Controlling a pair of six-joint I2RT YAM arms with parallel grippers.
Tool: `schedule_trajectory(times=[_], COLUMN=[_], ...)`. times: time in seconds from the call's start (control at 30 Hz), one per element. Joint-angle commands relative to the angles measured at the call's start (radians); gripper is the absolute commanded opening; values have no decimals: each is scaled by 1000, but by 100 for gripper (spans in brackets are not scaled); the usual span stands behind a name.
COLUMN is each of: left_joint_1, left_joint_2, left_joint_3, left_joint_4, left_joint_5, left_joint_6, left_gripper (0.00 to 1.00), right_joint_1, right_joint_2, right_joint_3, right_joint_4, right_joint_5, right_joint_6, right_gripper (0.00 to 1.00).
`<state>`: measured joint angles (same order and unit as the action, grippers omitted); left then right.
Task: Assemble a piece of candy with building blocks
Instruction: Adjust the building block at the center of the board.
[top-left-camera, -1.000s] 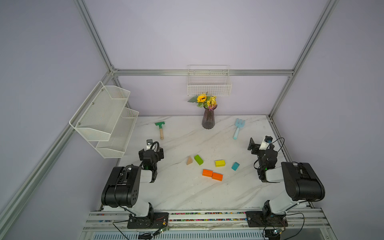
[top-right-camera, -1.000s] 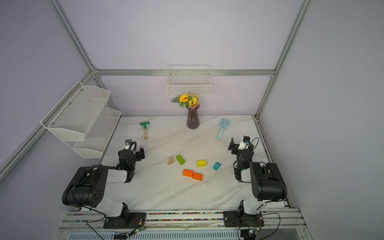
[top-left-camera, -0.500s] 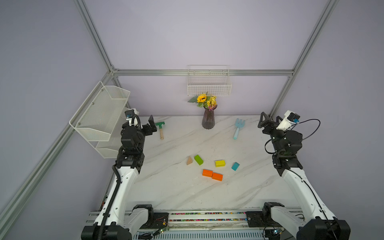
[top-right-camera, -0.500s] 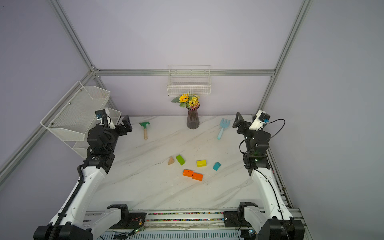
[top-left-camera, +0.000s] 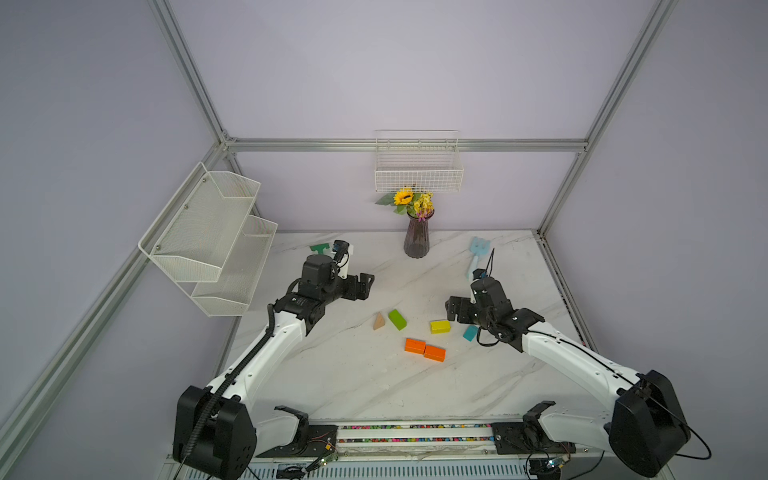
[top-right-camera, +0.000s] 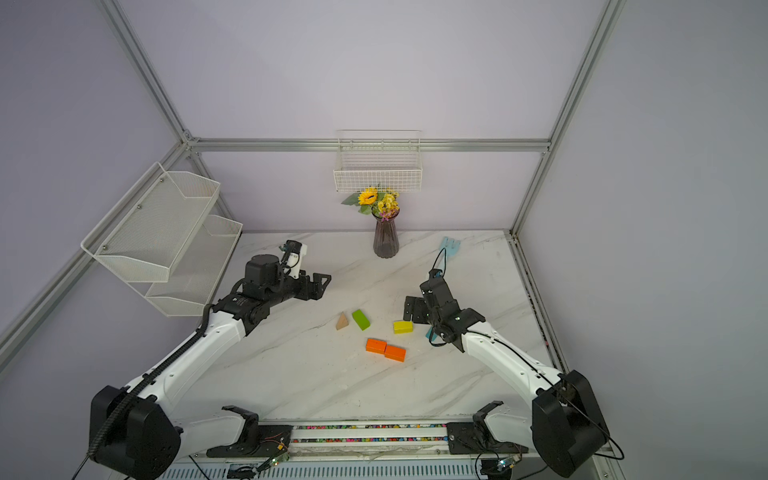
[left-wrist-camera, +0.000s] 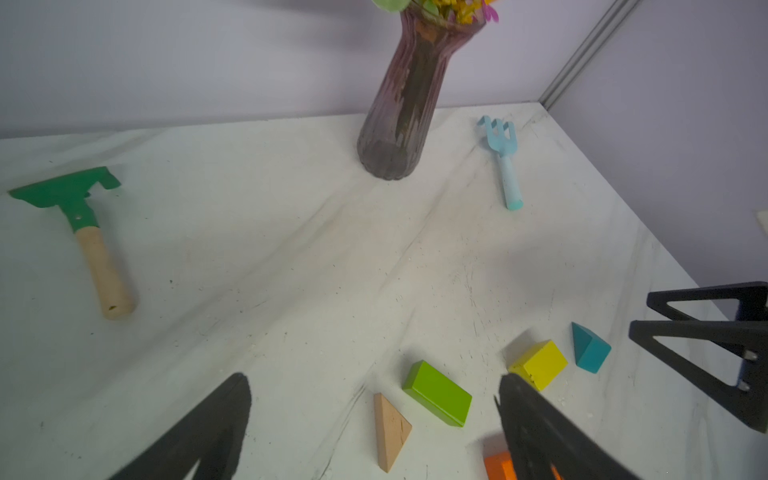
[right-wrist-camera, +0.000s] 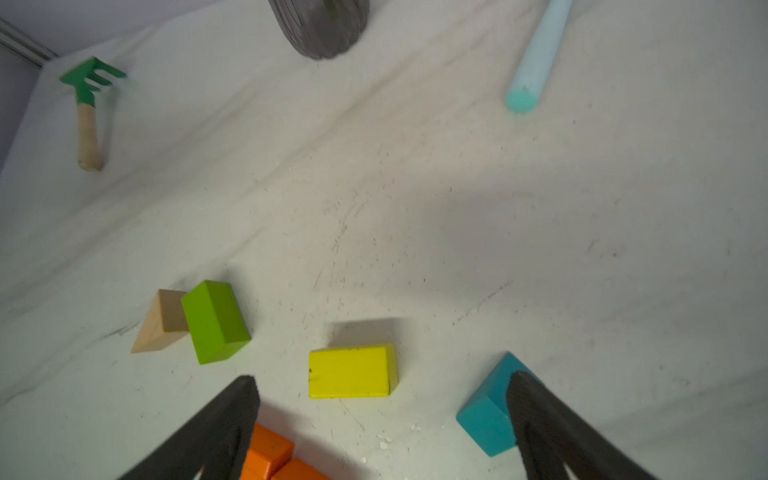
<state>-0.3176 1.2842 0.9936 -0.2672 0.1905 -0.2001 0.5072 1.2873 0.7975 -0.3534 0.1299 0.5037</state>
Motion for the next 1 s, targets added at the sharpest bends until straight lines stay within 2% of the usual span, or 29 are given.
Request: schedule_trajectory(times=[0.0,0.13,0.3,0.53,0.7,0.87,0.97], left_joint_1=[-44,-89,-126,-159,-161,-161,-160], left_joint_2=[46,118,193,213,216,214,216], left_joint_3=[68,126,166,162,164,163,162], left_joint_4=[-26,-55,-83,-91,-92,-91,-97], left_joint_5=[-31,-47,-73,-95,-110,-118,-120], left_joint_6=[24,42,50,44,49,53,53], left_gripper=[94,94,95,95,94,95,95], right_joint_1=[43,105,124,129,135,135,136], right_joint_2=[90,237,353,350,292,313,380], right_joint_3=[8,54,116,140,135,136,190], right_joint_4=[-52,-54,-44,-23,49,107,38], right_joint_5=[24,76,76,82,84,100,101], right_joint_6=[48,31,34,65,53,-67,-127], right_gripper=[97,97,97,97,97,96,85])
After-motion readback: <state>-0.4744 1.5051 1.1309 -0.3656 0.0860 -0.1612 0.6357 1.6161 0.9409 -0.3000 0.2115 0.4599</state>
